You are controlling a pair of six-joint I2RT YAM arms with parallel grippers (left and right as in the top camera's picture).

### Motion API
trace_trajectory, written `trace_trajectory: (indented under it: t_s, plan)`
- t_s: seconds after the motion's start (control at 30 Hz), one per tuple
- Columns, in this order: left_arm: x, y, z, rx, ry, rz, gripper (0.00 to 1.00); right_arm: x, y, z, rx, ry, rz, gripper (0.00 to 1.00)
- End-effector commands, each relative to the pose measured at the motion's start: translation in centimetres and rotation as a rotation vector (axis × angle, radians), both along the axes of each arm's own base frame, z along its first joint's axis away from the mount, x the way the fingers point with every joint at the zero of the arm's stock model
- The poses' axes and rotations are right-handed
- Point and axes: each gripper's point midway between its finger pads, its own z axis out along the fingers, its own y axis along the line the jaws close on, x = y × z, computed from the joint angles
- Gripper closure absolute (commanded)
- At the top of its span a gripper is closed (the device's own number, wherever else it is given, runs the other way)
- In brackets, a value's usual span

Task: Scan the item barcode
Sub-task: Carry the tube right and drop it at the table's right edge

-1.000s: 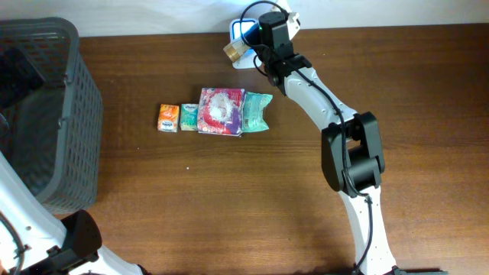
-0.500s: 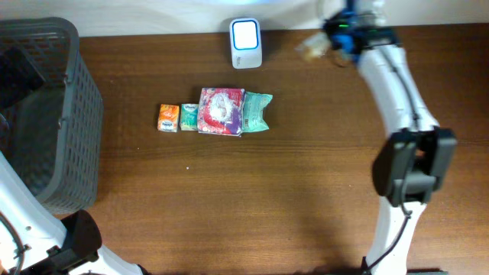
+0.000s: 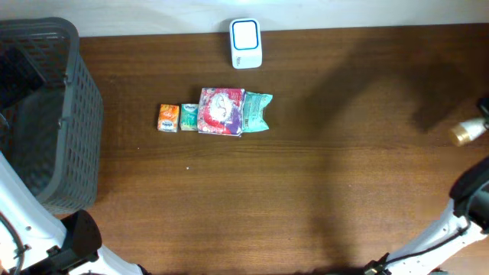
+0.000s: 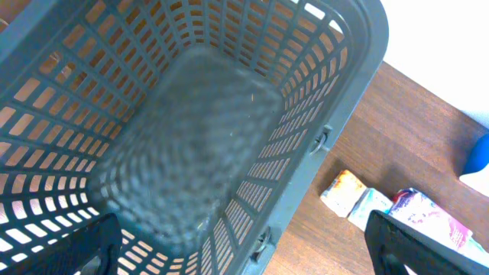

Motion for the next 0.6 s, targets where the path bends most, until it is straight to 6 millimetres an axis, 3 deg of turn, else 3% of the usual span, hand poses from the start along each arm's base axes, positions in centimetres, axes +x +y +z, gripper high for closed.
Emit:
trace_trajectory:
  t_s: [0.0,0.07,0.17,0.23,0.3,0.33,0.37,0.4,0.47,0.57]
  plan:
    - [0.0,0.0,-0.1,-0.007,0.0,0.005,0.01,-0.2,-1.8,-0.1,0.001,-0.061,-0.016,0.92]
    - [0.0,0.0,-0.1,-0.007,0.0,0.005,0.01,-0.4,-3.4,-1.3,-0.008,-0.071,-0.04,0.96]
    - [0.0,0.0,-0.1,-0.007,0.0,0.005,0.01,-0.5,-4.1,-2.7,0.011,-0.088,-0.13,0.95]
    - [0.0,0.0,-0.1,-0.008,0.0,0.005,0.01,-0.3,-4.5,-4.0,0.01,-0.08,-0.138,0.8]
    - [0.0,0.0,-0.1,-0.007,0.0,0.005,0.01,-0.4,-4.7,-4.5,0.005,-0.067,-0.142,0.77]
    - [0.0,0.0,-0.1,-0.007,0.0,0.005,0.01,-0.4,-4.7,-4.4,0.001,-0.064,-0.135,0.57]
    - [0.0,0.0,-0.1,-0.007,0.0,0.005,0.01,-0.4,-4.8,-4.3,-0.009,-0.057,-0.107,0.45]
    - [0.0,0.0,-0.1,-0.007,0.0,0.005,0.01,-0.4,-5.0,-3.8,-0.027,-0.046,-0.054,0.39]
    - [0.0,0.0,-0.1,-0.008,0.0,0.005,0.01,-0.5,-4.8,-1.9,-0.046,-0.045,-0.012,0.38]
    - [0.0,0.0,-0.1,-0.007,0.0,0.005,0.01,1.4,-2.6,4.5,-0.053,-0.176,0.112,0.33]
